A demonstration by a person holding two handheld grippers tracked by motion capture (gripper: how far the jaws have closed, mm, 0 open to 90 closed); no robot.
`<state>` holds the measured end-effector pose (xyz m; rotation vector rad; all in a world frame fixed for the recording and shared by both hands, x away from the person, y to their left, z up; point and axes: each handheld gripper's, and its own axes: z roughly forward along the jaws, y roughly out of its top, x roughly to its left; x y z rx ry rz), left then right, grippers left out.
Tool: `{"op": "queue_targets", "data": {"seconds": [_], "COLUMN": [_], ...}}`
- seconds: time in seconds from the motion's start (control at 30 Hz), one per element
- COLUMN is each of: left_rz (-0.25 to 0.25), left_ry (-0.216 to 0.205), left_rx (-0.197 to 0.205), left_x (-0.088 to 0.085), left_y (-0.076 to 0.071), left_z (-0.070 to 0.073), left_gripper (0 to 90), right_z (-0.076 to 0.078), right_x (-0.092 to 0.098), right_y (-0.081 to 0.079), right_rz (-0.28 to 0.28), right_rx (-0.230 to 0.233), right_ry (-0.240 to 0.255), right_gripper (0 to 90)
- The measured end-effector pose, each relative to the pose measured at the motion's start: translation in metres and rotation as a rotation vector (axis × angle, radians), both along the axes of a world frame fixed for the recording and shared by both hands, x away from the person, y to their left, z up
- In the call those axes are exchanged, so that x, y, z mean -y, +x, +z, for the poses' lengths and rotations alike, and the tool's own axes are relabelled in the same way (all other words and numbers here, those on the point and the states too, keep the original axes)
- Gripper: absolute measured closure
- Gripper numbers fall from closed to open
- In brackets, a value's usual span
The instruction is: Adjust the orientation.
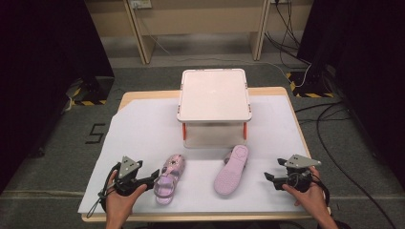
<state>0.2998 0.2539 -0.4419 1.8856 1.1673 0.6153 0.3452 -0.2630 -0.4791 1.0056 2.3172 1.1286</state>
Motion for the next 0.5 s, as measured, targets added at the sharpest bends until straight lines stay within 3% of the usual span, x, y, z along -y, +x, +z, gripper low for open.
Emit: {"op": "queue_targets", "data": {"seconds": [0.13, 0.23, 0.5], "left_rz": [-0.039, -0.068, -0.11], "left_ry": [0.002, 0.035, 0.101], "left_rx": [0.018, 0.015, -0.009], "left_x": [0.005, 0.009, 0.021], "left_y": [-0.01, -0.016, -0.013], "left_z": [0.001, 0.001, -0.009], "left_gripper": [23.1, 23.0, 25.1], "right_z": [-0.001, -0.001, -0.001], "right_x": [0.001, 0.001, 0.0], "right_y": [0.001, 0.002, 0.002], "right_rz": [-0.001, 0.0, 0.016], "right_rx": [0.003, 0.003, 0.005], "right_ry": [-0.007, 0.003, -0.011], "right_gripper": [23.0, 23.0, 22.9]}}
